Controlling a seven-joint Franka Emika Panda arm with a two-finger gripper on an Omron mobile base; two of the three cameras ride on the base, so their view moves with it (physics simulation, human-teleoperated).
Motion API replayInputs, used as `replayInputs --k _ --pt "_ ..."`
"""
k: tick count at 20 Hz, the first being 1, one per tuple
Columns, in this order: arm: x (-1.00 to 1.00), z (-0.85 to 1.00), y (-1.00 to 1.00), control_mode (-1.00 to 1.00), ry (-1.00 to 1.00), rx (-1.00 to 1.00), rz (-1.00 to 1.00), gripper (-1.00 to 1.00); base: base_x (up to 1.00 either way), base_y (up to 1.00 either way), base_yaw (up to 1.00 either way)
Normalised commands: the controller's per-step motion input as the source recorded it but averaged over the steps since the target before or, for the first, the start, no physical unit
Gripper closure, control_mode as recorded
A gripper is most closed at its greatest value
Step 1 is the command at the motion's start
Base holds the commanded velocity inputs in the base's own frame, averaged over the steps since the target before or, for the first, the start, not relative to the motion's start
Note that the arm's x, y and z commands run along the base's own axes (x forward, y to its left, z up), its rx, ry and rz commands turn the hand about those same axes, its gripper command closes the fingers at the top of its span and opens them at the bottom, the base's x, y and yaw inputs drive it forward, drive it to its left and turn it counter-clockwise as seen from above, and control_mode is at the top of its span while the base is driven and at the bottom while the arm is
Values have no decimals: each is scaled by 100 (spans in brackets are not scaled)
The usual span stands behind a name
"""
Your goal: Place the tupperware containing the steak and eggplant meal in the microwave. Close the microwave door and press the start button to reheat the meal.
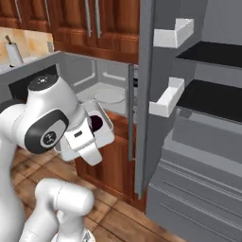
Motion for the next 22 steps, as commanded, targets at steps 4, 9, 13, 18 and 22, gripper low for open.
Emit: replayInputs --k 4,9,13,18,22 --pt "0 0 0 100 0 0 0 100 38 78 6" --pt "0 0 0 100 0 0 0 100 39 60 0" --pt "0 0 0 100 0 0 0 100 30 28 0" --pt "0 0 0 100 0 0 0 100 22 0 0" --pt "0 0 0 100 0 0 0 100 36 0 0"
